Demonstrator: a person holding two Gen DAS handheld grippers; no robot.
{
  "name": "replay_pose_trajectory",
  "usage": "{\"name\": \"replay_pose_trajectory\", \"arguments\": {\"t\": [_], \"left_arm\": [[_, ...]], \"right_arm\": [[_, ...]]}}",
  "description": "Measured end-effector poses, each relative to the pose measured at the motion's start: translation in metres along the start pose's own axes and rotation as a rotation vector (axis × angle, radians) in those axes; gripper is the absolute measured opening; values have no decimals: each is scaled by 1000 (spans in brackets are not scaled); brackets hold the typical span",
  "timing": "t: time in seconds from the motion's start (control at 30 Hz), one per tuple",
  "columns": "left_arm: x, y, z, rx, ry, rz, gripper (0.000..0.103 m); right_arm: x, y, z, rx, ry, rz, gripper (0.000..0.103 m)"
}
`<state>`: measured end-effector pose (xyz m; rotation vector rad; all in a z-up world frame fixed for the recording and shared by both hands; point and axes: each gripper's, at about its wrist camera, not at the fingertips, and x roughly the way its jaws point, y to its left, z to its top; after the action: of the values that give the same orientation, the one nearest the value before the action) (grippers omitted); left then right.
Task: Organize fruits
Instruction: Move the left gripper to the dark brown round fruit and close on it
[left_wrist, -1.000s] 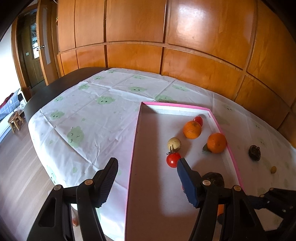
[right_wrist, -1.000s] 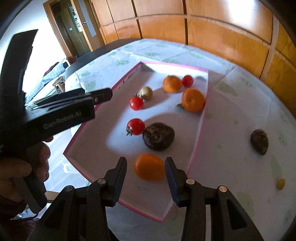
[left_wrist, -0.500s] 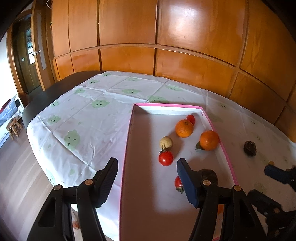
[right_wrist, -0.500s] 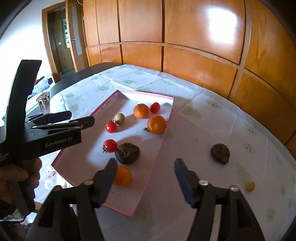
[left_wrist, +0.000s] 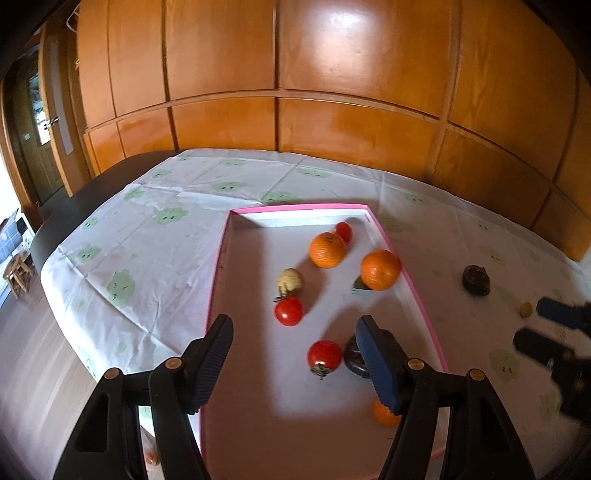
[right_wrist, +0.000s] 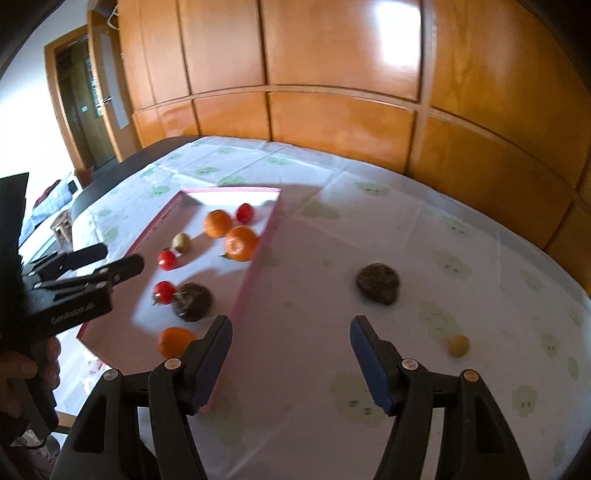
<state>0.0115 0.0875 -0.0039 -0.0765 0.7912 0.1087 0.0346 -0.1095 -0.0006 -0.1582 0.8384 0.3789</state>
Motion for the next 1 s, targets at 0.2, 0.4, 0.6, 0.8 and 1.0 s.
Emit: {"name": "replay_pose_trajectory", "arguments": {"t": [0.2,0.4,0.6,0.8,1.0], "left_arm": [[-2,-18,4,54,-5,-21,70],[-2,-43,11,116,-12,-63,70],[3,-74,17,182,8,-116,71],[10,-106,23,231,45,-198,71],[24,-150,30,285,81,-276,71]], "right_arm": [[-9,-37,7,33,2,-59,67],[-17,-85,9,62,9,-149,67],[-14,-139,0,131,57,-215,67],[-5,-179,-19,250,90,-210,67],[-5,-194,-21,331,85,-185,65]]}}
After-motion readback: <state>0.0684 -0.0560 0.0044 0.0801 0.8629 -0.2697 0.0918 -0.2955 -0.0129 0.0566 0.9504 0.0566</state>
